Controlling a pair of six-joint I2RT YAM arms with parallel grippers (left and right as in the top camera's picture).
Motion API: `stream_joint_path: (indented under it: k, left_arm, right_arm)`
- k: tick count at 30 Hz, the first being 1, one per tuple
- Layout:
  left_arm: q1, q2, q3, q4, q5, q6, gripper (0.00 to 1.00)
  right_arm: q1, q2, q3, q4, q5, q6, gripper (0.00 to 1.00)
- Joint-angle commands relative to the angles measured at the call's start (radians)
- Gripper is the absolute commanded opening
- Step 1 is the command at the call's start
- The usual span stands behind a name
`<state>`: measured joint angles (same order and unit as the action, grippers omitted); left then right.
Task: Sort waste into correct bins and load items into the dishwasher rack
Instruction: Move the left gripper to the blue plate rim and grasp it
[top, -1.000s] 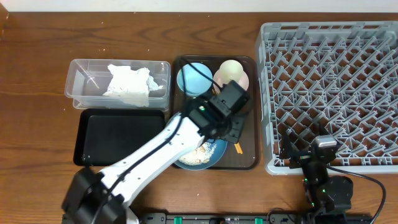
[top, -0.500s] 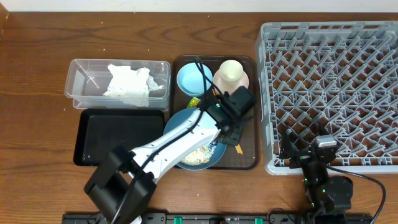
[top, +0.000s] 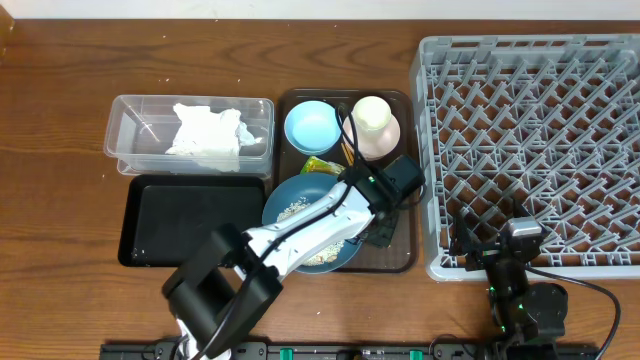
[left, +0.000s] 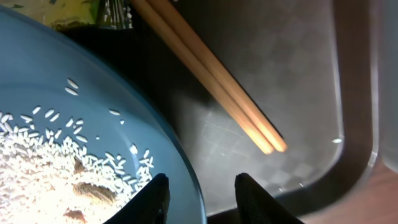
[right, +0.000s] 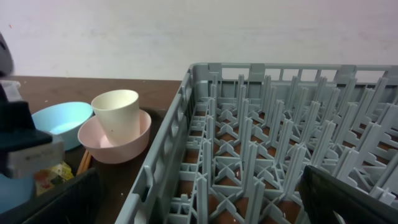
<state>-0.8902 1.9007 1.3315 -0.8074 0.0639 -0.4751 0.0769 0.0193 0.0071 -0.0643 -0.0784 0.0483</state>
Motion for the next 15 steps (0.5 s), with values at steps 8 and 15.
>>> stream_joint_path:
  k: [8, 15]
  left_arm:
    - [0.000, 0.041, -0.007, 0.021, -0.032, -0.018, 0.27]
    - [0.000, 0.041, -0.008, 0.020, -0.031, -0.018, 0.19]
  right_arm:
    - [-0.001, -0.002, -0.002, -0.003, -0.004, -0.001, 0.99]
    - [-0.001, -0.002, -0.002, -0.003, -0.004, -0.001, 0.98]
